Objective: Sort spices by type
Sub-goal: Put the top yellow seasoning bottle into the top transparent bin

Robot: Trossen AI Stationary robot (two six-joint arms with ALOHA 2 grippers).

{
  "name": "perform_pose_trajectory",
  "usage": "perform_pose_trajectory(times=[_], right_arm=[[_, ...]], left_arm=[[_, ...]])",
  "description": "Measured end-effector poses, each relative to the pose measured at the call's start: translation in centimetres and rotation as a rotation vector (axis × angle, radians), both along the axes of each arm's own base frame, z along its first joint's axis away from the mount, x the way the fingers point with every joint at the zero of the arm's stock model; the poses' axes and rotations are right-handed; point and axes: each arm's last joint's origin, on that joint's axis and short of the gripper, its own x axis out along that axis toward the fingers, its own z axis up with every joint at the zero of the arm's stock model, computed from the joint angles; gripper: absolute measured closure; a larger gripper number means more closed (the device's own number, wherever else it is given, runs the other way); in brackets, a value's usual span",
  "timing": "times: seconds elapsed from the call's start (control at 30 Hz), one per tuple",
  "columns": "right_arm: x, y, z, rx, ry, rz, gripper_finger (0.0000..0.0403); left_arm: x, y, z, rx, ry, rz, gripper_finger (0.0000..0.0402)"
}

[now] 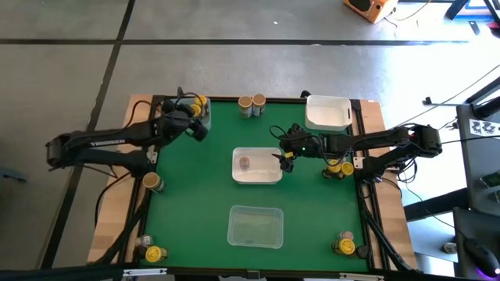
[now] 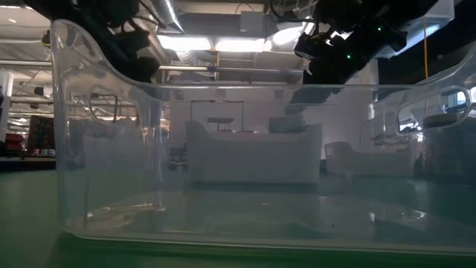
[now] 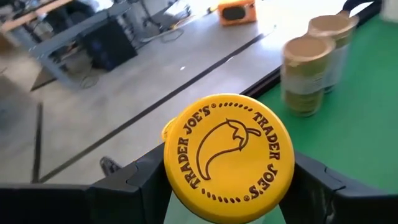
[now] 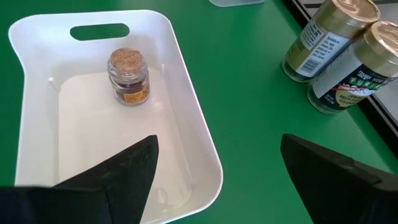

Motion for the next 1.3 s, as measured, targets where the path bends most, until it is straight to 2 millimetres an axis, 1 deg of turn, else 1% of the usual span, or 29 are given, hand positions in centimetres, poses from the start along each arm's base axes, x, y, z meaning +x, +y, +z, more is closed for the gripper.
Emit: perform_pose_trajectory(times=[0.4,0.53,0.7,0.87,1.03,1.2,1.3], right_arm=[[0.0,0.0,0.0,0.000,0.000,0.000,0.0066],[0.0,0.0,0.0,0.000,0.000,0.000,0.0066],[0.0,0.0,0.0,0.000,0.000,0.000,0.0066],[0.0,0.0,0.0,0.000,0.000,0.000,0.0066],[0.0,0.0,0.0,0.000,0.000,0.000,0.0066],[0.0,0.0,0.0,0.001,0.000,0.000,0.0066],[0.0,0.0,0.0,0.000,-0.001,0.000,0.0066]], left_arm=[[1.5,2.4,-2.9,-0.092,0.042,0.107,0.0172],[1.7,3.2,-3.8,-0.179,-0.008,0.124,0.0172],[1.5,4.1,-4.5,-0.206,0.010,0.162,0.0172],[1.7,4.4,-5.2,-0.228,0.024,0.180,0.0172],[2.1,4.5,-5.9,-0.294,-0.002,0.166,0.0172],[2.4,4.9,-6.4,-0.280,0.009,0.176,0.0171],[2.5,5.0,-6.6,-0.277,0.004,0.185,0.0162]])
